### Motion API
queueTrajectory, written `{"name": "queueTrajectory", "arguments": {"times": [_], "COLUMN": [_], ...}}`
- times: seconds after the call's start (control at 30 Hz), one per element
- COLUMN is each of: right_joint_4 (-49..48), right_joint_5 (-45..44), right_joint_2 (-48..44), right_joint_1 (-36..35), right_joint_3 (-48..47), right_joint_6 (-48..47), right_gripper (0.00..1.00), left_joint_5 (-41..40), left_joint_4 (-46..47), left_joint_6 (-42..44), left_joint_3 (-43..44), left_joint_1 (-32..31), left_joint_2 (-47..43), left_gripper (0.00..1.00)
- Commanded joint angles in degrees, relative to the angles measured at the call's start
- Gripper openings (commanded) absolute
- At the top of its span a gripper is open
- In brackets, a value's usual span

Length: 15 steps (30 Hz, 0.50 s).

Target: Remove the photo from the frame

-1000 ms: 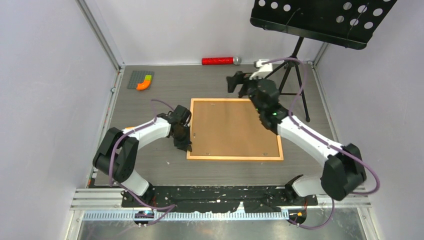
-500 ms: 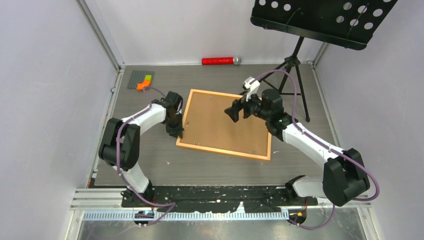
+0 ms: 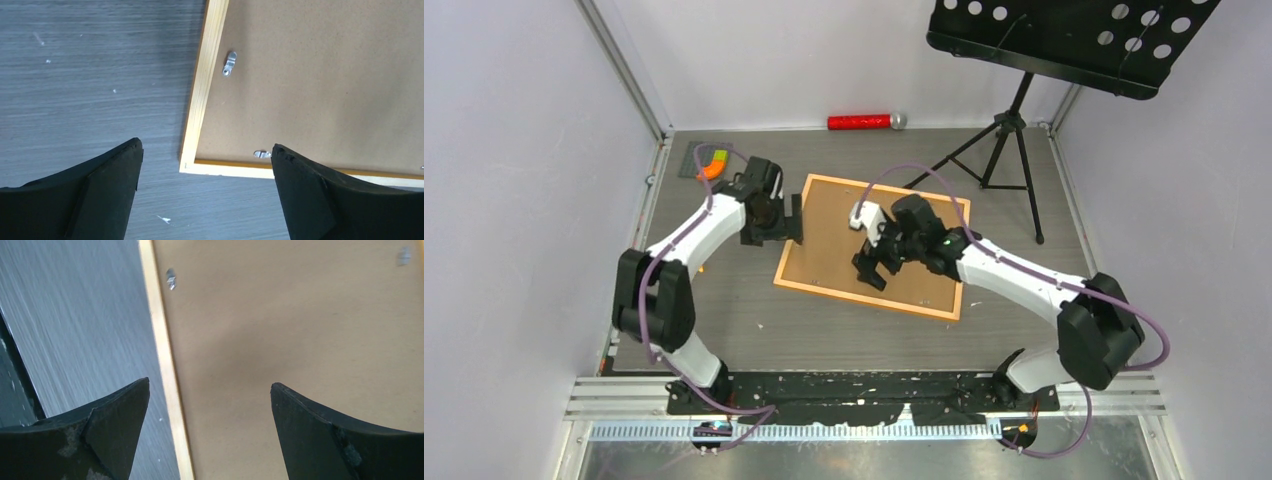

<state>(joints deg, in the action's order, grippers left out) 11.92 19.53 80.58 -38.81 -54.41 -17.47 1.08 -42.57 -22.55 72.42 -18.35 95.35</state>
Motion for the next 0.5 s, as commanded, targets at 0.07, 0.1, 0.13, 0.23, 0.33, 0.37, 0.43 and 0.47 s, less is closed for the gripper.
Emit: {"name": "queueTrajectory", "arguments": {"times": [0.07,0.1,0.13,0.23,0.33,0.37,0.43,0.47], "right_joint_4": [8.9,9.0,9.1,11.0,14.4,15.8,16.7,16.8], "right_joint_5": [-8.4,-9.5,-11.3,-13.0,-12.6,-12.8,-13.5,-13.6], "right_joint_2": [4.0,5.2,5.8,10.5,15.9,16.8,18.7,19.5], "right_joint_1": [-7.1,-7.8,-9.4,-12.1,-12.9,-13.5,-14.5,-14.9], "right_joint_3": [-3.0,-3.1,-3.5,-6.5,-10.2,-11.6,-12.5,-12.6], "right_joint_6": [-12.1,-12.8,-13.9,-15.4,-16.5,-17.0,-17.1,-17.1], "right_gripper": [0.96,0.96,0.96,0.99,0.89,0.85,0.80,0.77], "left_joint_5": [1.1,1.0,0.9,0.4,-0.1,-0.2,-0.3,-0.3], "left_joint_4": [3.3,4.1,4.9,6.0,7.3,7.5,8.0,8.3], "left_joint_6": [-3.1,-4.2,-5.1,-7.3,-8.5,-8.9,-9.8,-10.4], "left_joint_3": [-10.8,-13.2,-15.6,-22.2,-27.0,-28.4,-30.8,-32.0], "left_joint_1": [4.4,5.3,6.2,8.3,8.7,8.8,8.9,9.0], "left_joint_2": [-15.7,-18.9,-21.2,-26.4,-30.4,-31.7,-34.1,-35.4], "left_gripper": [1.00,1.00,1.00,1.00,1.00,1.00,1.00,1.00]}}
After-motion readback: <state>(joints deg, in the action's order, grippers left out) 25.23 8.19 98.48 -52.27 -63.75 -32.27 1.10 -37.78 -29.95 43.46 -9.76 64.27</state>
